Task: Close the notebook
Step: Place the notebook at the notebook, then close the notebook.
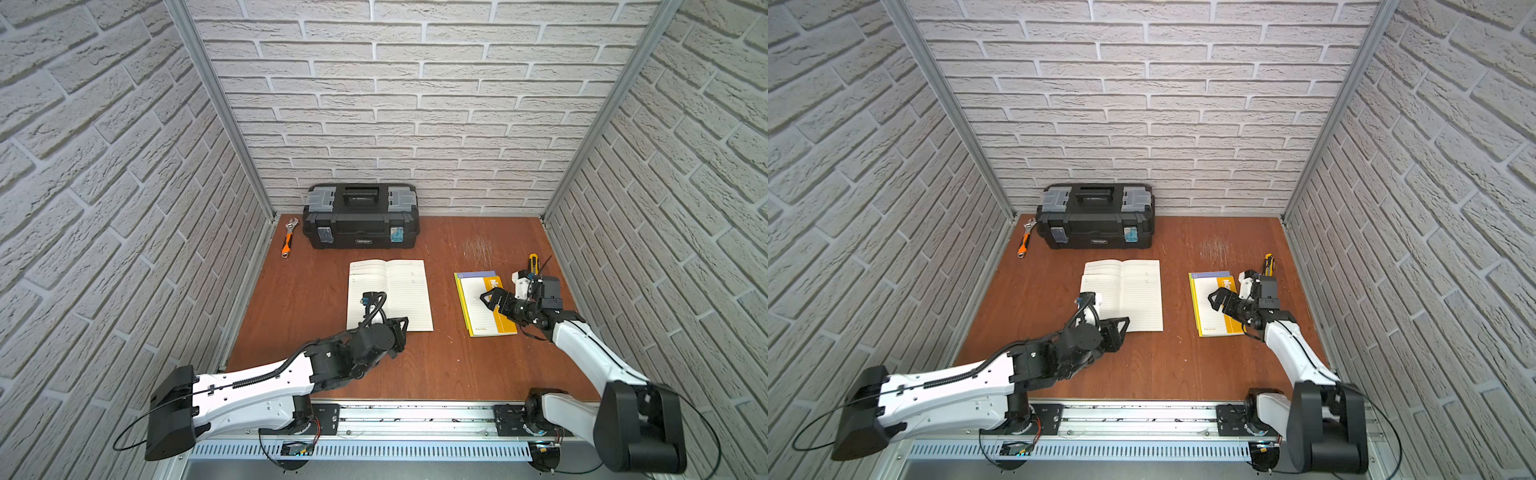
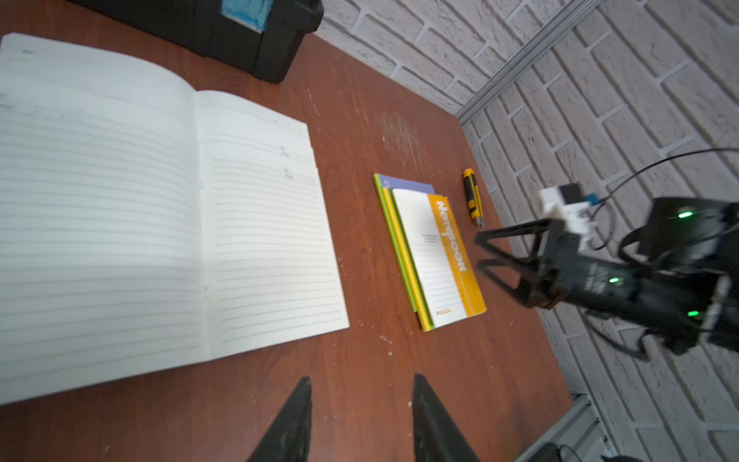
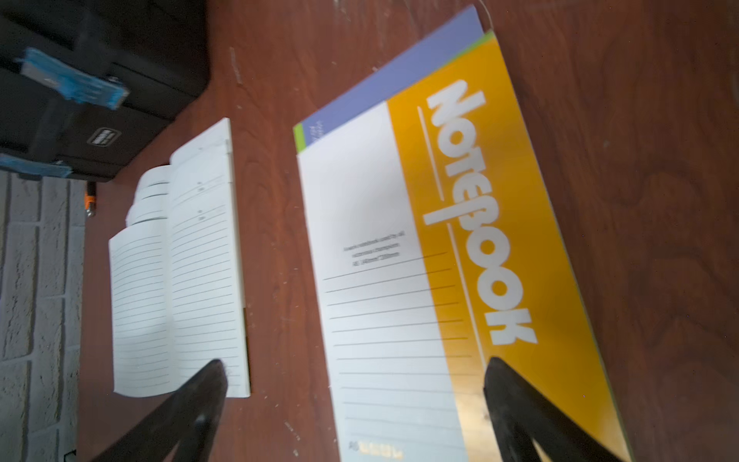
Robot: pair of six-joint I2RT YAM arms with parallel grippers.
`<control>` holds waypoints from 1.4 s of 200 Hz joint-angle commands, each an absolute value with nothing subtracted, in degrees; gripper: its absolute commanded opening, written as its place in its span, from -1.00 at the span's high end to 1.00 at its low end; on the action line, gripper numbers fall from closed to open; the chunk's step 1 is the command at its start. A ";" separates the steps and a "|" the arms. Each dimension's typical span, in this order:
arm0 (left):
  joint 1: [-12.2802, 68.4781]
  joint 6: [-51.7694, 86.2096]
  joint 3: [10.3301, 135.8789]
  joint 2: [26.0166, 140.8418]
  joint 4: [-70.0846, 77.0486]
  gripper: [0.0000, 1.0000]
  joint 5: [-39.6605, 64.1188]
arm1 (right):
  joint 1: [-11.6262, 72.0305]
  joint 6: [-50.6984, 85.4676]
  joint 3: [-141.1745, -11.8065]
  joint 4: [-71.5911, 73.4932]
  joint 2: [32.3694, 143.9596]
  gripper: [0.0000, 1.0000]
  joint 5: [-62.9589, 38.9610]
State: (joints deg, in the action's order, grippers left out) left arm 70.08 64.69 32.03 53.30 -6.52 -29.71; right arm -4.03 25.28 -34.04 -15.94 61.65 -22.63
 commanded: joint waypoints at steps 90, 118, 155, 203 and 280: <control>74.35 80.01 23.00 38.44 -21.27 0.21 -39.62 | 16.80 31.81 -40.48 -14.17 59.85 -1.00 -20.40; 75.88 83.35 20.10 41.05 -13.71 0.20 -40.17 | 22.12 33.59 -39.81 -8.33 64.80 -1.00 -19.43; 77.15 90.56 13.36 43.23 -1.83 0.23 -42.97 | 28.26 36.60 -41.59 -2.75 71.05 -1.00 -18.42; 77.50 94.09 10.99 40.26 -2.44 0.18 -46.38 | 33.66 39.51 -42.26 4.78 79.92 -1.00 -17.78; 71.96 87.73 10.17 23.98 -16.13 0.05 -38.37 | 36.67 39.55 -45.10 9.65 90.62 -1.00 -16.82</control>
